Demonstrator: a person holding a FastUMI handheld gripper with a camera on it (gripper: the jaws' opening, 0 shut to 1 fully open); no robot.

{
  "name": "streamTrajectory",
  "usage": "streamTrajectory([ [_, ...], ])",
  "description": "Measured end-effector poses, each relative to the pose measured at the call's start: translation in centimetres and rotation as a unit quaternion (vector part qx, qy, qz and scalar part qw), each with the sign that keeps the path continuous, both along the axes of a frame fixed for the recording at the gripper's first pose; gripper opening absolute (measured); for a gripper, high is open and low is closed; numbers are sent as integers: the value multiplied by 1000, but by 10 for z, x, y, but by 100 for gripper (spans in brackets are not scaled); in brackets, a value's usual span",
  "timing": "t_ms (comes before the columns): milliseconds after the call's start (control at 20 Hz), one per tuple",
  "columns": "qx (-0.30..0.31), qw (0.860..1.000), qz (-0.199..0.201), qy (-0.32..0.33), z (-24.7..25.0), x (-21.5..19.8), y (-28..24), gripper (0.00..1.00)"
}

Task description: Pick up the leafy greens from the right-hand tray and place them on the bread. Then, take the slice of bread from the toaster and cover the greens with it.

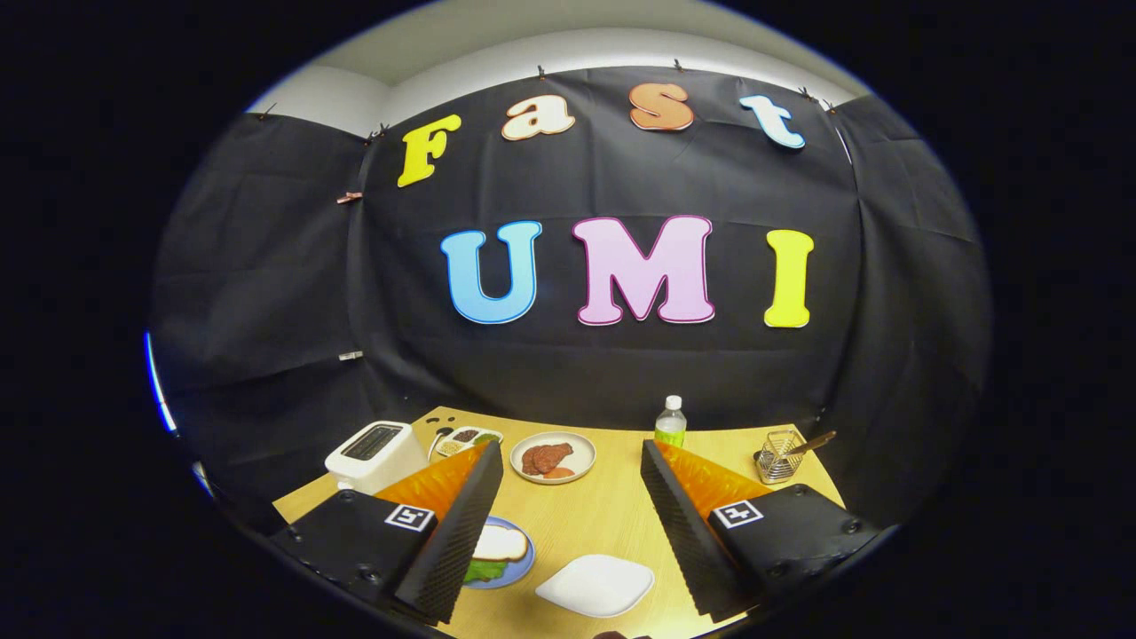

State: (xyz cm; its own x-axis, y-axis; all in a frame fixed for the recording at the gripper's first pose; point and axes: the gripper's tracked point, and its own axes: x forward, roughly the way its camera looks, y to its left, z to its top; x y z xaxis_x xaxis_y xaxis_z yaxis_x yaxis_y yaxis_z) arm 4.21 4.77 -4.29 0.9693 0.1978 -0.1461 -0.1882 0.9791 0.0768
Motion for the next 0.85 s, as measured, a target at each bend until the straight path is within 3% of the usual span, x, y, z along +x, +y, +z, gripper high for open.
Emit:
streamTrajectory([
  [400, 1, 1000, 29, 2, -13, -13, -18, 97],
  [850, 8, 999, 28, 17, -38, -25, -64, 98],
])
